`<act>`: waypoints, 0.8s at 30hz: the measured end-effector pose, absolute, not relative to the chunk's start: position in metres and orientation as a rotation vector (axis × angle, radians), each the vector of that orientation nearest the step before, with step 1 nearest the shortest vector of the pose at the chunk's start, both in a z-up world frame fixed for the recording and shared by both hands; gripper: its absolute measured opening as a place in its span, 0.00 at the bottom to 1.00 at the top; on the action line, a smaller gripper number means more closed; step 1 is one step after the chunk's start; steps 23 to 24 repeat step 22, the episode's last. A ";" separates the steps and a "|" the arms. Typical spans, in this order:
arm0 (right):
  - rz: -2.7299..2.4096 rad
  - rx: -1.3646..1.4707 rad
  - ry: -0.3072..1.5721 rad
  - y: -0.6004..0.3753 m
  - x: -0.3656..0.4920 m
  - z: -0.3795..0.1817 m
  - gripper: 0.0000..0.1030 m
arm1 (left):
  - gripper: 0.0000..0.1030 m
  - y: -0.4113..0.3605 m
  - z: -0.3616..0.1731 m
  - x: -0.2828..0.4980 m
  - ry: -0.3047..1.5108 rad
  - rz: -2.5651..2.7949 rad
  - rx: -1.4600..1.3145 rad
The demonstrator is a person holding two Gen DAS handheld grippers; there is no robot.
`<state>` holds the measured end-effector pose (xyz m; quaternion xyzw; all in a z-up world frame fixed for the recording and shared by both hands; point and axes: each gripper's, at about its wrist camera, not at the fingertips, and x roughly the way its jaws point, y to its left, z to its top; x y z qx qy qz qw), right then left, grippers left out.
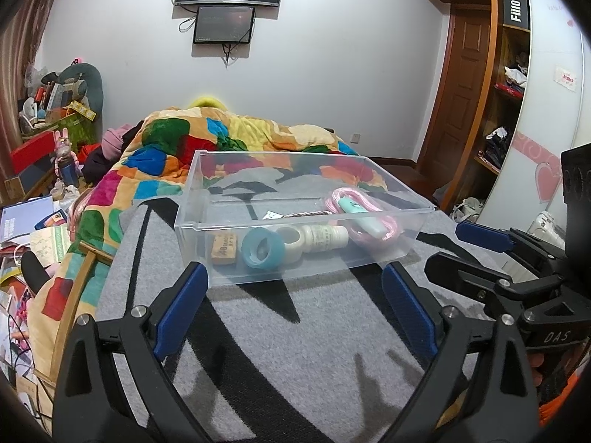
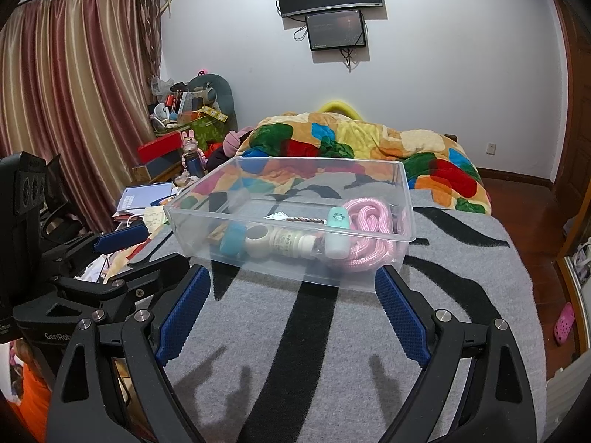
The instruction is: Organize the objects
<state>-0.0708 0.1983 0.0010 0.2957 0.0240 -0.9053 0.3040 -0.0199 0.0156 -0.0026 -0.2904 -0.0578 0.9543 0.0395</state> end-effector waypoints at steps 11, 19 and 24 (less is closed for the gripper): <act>-2.398 0.784 0.062 0.198 -0.071 0.001 0.87 | 0.94 0.014 -0.003 -0.022 -0.215 2.905 -0.917; -2.397 0.789 0.056 0.199 -0.070 -0.001 0.87 | 0.94 0.013 -0.002 -0.022 -0.213 2.911 -0.914; -2.397 0.790 0.055 0.200 -0.070 -0.001 0.87 | 0.95 0.010 0.000 -0.022 -0.229 2.917 -0.915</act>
